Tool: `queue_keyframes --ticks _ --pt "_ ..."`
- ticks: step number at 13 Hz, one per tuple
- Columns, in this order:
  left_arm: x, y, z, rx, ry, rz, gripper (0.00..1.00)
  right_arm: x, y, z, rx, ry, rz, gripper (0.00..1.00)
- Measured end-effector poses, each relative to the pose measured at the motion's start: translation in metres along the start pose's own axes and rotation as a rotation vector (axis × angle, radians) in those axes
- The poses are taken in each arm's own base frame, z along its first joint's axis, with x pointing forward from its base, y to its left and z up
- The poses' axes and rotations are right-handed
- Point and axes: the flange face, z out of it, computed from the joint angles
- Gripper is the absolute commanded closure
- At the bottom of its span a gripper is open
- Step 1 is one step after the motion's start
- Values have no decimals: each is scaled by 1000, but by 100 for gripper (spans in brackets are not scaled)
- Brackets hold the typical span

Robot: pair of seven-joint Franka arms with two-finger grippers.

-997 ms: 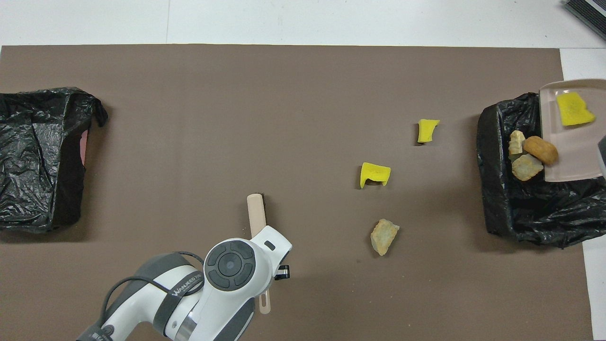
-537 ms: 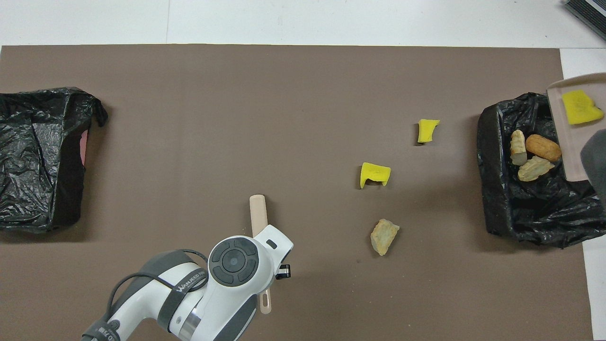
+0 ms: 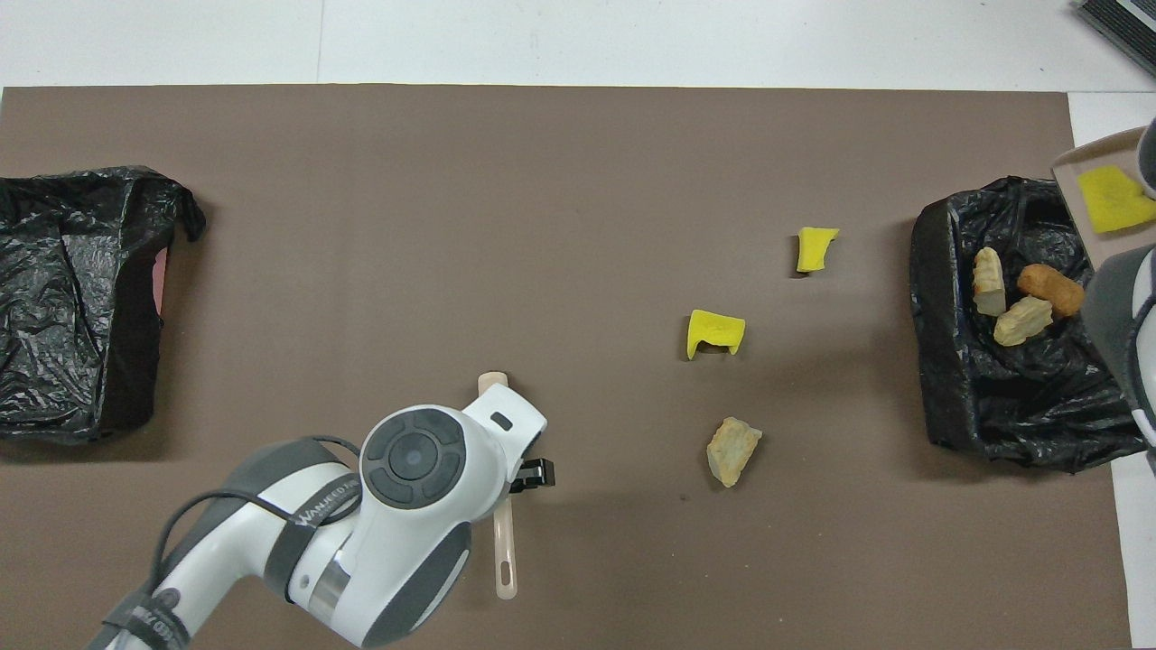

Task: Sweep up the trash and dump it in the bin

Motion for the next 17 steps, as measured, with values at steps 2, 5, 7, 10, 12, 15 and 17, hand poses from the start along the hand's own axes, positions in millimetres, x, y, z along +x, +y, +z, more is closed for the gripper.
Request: queue_keyframes --ticks 2,5,7,10,12,15,17 --pt "38 -32 -36 -13 32 25 0 2 6 -15 -30 -45 -27 100" --pt "74 -98 -76 -16 27 97 0 10 13 -44 -101 -104 -73 100" --pt "89 -139 -98 -22 29 134 0 12 12 -54 -114 -108 -80 100" --pt "103 -180 -108 -22 37 184 0 11 7 -53 -110 -109 -70 100" --pt "112 -208 -130 21 52 224 0 11 3 -50 -85 -109 -14 100" --pt "120 -230 -178 41 104 235 0 15 -3 -44 -34 -97 71 100" --pt "118 -229 -206 40 134 238 0 15 -6 -44 -28 -88 98 100"
